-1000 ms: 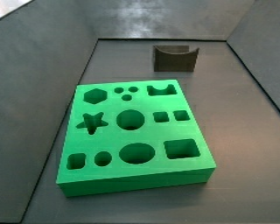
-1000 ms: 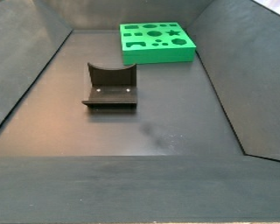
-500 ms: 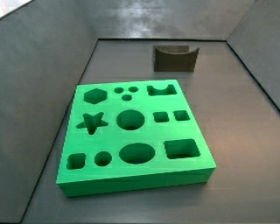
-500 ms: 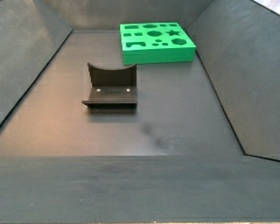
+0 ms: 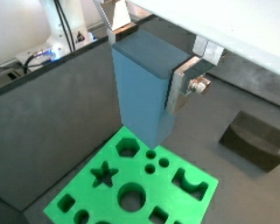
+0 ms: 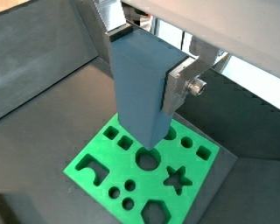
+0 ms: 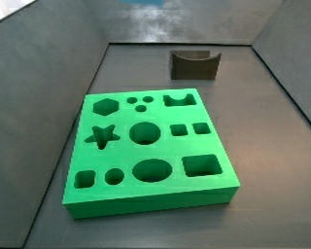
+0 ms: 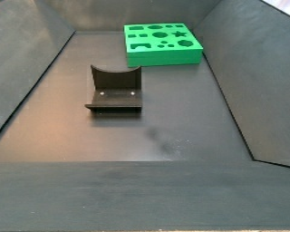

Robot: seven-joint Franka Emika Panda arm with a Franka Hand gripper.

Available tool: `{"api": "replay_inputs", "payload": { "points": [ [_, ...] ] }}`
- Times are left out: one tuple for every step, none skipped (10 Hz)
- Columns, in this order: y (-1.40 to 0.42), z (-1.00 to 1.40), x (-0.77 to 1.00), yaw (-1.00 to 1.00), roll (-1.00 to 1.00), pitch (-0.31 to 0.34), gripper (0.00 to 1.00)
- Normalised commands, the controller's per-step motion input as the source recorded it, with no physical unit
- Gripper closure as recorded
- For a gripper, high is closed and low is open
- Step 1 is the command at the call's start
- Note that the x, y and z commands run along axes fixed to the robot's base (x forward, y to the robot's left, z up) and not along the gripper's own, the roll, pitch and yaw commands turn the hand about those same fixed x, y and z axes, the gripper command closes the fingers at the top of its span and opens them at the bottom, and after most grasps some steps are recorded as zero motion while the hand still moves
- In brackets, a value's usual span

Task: Pick up the rectangle object. Move up. Place the rectangle object on the fixture. Regrasp the rectangle object. Move to above the board. Insert the rectangle object.
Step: Insert the rectangle object.

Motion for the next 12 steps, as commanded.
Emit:
{"api": "replay_inputs", "payload": {
  "points": [
    [-0.18, -0.39, 0.18, 0.14, -0.12, -0.007, 1.00],
    [-0.15, -0.43, 0.20, 0.19, -0.17, -0.019, 1.00],
    [-0.15, -0.49, 0.23, 0.25, -0.19, -0.013, 1.00],
    [-0.17, -0.54, 0.25, 0.33, -0.18, -0.001, 1.00],
    [-0.23, -0.59, 0.25, 0.41, -0.15, -0.001, 1.00],
    [-0.34, -0.63, 0.19, 0.43, -0.07, -0.006, 1.00],
    [-0.44, -0.60, 0.09, 0.39, 0.00, -0.029, 1.00],
    [-0.39, -0.46, 0.00, 0.34, 0.00, -0.061, 1.00],
    [-0.04, 0.00, 0.00, 0.04, 0.00, -0.004, 1.00],
    [-0.14, -0.07, 0.00, 0.05, 0.00, -0.001, 1.00],
    [-0.17, -0.19, 0.00, 0.00, 0.00, -0.080, 1.00],
    [-0.26, -0.34, 0.00, 0.00, 0.00, -0.214, 1.00]
  ]
}}
